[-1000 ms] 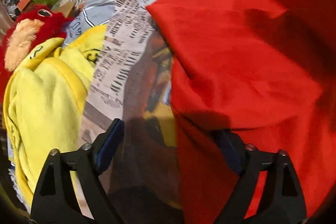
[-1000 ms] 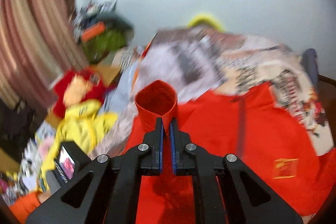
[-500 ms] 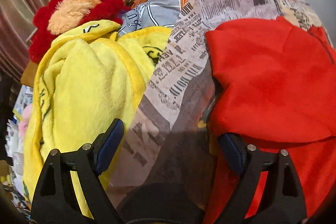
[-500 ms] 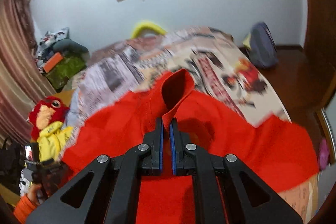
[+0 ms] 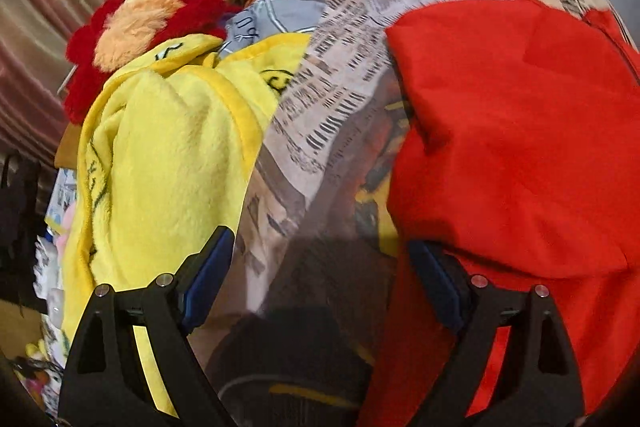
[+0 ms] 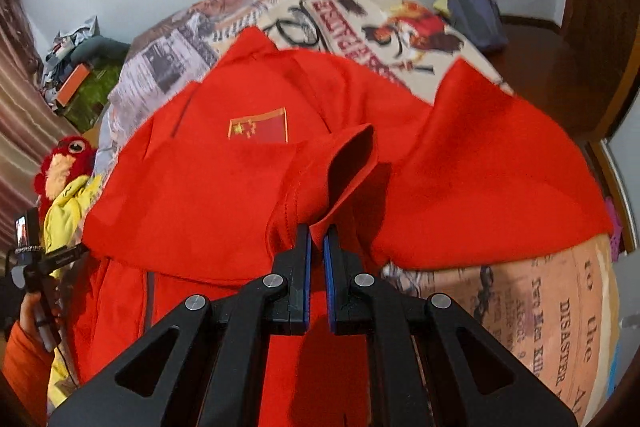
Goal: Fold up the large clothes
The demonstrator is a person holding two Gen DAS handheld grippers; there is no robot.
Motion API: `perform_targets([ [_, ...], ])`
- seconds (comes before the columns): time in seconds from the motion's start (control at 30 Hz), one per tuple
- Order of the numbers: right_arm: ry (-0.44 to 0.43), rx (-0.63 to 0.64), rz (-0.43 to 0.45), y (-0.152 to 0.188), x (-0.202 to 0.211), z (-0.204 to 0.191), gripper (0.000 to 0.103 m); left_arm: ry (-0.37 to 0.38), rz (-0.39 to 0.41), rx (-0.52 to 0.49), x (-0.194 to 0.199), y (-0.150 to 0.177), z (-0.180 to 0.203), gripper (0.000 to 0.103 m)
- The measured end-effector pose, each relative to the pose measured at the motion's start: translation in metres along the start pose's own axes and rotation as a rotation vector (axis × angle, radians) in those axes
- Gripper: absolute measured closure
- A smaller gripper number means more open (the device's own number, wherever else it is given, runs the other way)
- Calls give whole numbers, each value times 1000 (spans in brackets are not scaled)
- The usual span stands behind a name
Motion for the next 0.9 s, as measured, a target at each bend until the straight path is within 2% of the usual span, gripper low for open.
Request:
perform_targets([
  [0.13,6,0,-43,8,4,5,95,13,15,-56,22,6,8,14],
  [0.23,29,-11,-58,10,16,11,85,60,33,-69,47,7,13,14],
  [0.4,52,-44,25,1,58,23,51,107,95,-88,92,1,27,14],
  [0.5,50,-85,69,-8,81,33,41,141,149,-92,123,-8,38,14],
  [0.63,33,-134,119,-21,108,52,39,199,212,-82,158,-24,55,14],
  [0.73,43,-173,135,-24,116,71,34,249,259,-71,179,-36,73,14],
  [0.83,71,-232,122,-22,111,96,30,308,289,-67,192,-43,97,13],
  [0.9,85,-291,83,-15,97,121,30,334,293,-71,193,-44,112,12],
])
Point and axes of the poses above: each gripper's, at about its wrist camera, not at the fingertips, and x roughly against the way its jaws point, z to its right, y to its underside, the point moved 6 cm from there along -x, roughly the way its jaws point, and after that the axes turned 3 degrees about z, right-handed, at the moved point
